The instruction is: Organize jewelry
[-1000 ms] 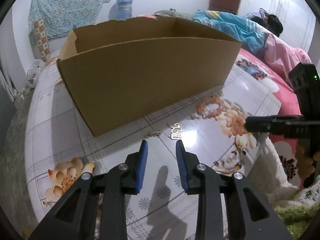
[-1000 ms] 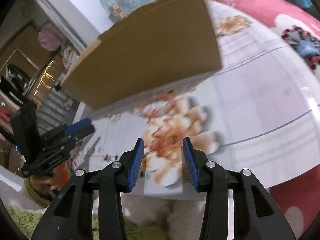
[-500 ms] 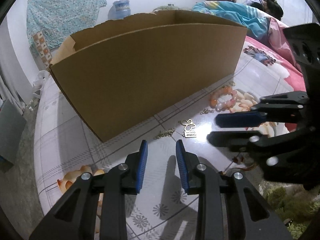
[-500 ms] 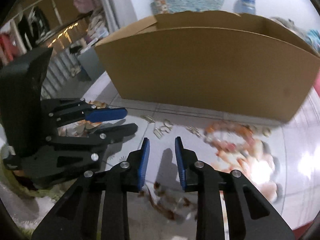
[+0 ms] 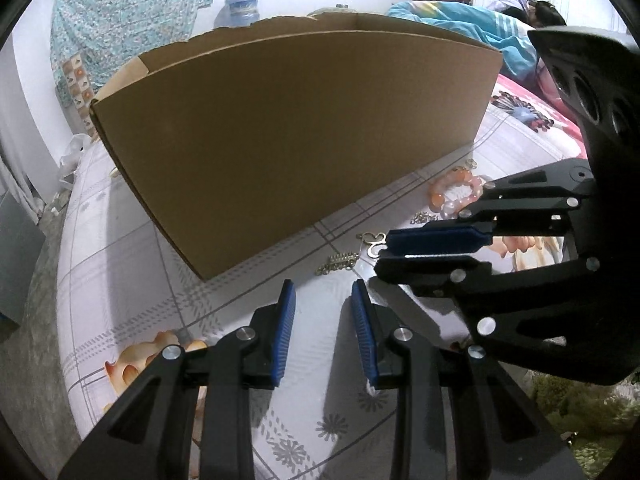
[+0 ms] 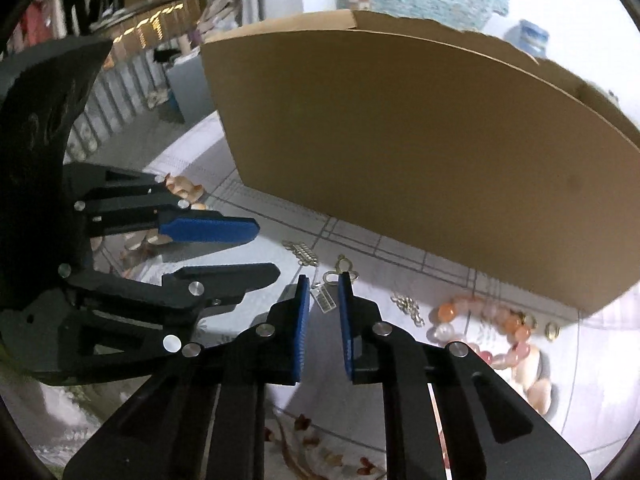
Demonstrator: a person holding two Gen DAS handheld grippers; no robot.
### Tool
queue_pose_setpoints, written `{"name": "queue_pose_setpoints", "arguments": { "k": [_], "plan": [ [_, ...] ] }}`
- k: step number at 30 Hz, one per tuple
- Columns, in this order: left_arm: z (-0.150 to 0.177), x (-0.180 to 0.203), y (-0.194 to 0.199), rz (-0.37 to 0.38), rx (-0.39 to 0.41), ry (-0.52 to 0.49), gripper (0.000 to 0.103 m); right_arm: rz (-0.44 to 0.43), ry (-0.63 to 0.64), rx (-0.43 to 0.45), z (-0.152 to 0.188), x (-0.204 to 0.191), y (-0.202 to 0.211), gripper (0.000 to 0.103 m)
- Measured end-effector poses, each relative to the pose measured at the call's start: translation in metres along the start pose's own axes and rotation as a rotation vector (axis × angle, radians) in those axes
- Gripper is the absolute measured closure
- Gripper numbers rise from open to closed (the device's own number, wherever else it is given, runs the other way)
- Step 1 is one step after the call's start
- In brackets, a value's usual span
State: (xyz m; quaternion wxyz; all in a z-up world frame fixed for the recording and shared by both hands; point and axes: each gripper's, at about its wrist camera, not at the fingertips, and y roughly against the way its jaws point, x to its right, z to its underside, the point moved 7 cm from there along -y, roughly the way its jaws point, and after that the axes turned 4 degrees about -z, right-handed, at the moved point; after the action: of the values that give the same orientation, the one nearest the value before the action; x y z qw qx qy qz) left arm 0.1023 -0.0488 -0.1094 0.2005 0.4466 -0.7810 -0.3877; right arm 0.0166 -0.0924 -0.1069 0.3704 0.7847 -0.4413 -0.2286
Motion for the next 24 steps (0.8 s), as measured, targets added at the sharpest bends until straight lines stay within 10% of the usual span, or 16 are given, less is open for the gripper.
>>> {"name": "queue_pose_setpoints", "arguments": {
  "k": [24],
  "plan": [
    [-0.01,0.003,0.001,0.025,0.026,-0.004,0.075,0.023,-0.096,-0.054,0.026,0.024,0.022,0.103]
  ]
}}
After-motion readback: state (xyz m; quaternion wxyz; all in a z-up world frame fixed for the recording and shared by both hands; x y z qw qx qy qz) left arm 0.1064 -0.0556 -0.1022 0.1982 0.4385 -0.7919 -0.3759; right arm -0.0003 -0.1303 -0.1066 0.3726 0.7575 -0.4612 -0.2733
